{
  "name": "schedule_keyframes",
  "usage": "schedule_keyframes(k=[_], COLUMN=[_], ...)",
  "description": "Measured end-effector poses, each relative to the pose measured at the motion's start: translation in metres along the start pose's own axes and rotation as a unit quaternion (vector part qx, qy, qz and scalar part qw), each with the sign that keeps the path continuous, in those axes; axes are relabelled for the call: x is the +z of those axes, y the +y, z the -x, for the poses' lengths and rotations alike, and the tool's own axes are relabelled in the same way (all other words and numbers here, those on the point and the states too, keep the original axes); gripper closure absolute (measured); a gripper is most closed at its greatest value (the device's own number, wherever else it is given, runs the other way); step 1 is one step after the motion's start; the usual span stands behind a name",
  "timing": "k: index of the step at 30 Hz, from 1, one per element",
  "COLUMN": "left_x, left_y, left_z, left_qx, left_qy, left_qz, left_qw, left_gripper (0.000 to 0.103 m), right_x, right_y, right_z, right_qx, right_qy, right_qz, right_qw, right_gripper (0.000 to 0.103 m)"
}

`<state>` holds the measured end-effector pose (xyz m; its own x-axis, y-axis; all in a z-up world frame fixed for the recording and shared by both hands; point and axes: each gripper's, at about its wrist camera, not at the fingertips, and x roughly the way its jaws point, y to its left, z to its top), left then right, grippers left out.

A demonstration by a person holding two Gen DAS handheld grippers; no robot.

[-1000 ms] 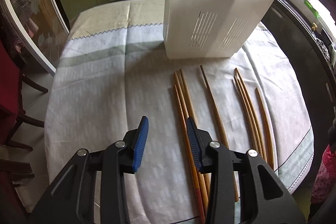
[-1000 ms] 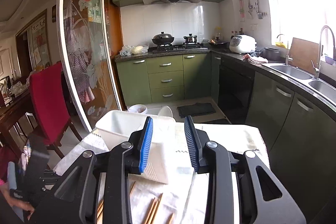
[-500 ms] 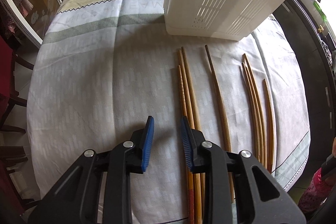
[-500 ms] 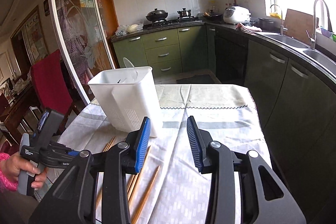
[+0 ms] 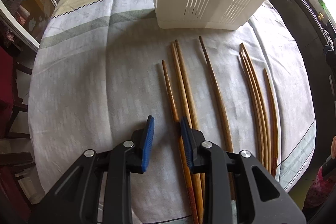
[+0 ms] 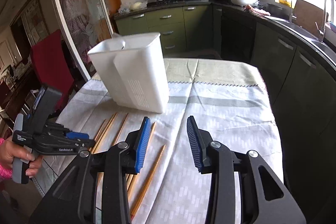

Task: Organize utensils
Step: 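Move both open tools back down to the chopsticks on the table, then grasp one chopstick with the left tool while the right grasps another chopstick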

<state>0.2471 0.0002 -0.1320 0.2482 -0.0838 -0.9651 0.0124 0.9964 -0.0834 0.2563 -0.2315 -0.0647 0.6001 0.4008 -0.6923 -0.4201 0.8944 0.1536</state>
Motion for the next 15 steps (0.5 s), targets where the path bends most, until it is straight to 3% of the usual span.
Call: schedule_keyframes(k=[3, 8, 13, 15], left_x=[0.001, -0.002, -0.005, -0.006], left_y=[0.000, 0.006, 0.010, 0.009], left_z=[-0.001, -0.001, 0.001, 0.001], left_qx=[0.006, 0.008, 0.010, 0.013], left_qy=[0.006, 0.010, 0.011, 0.011], left_qz=[-0.002, -0.008, -0.020, -0.025], left_qw=[1.0000, 0.9999, 0.9997, 0.9996], left_gripper=[0.077, 0.078, 0.077, 0.078], right_x=[-0.007, -0.023, -0.033, -0.034], right_y=[0.009, 0.017, 0.026, 0.031], right_z=[-0.028, -0.077, -0.100, -0.102], right_qx=[0.017, 0.020, -0.011, -0.026], right_qy=[0.080, 0.201, 0.250, 0.251], right_qz=[0.005, 0.006, 0.017, 0.027], right_qw=[0.997, 0.979, 0.968, 0.967], right_gripper=[0.067, 0.068, 0.073, 0.073])
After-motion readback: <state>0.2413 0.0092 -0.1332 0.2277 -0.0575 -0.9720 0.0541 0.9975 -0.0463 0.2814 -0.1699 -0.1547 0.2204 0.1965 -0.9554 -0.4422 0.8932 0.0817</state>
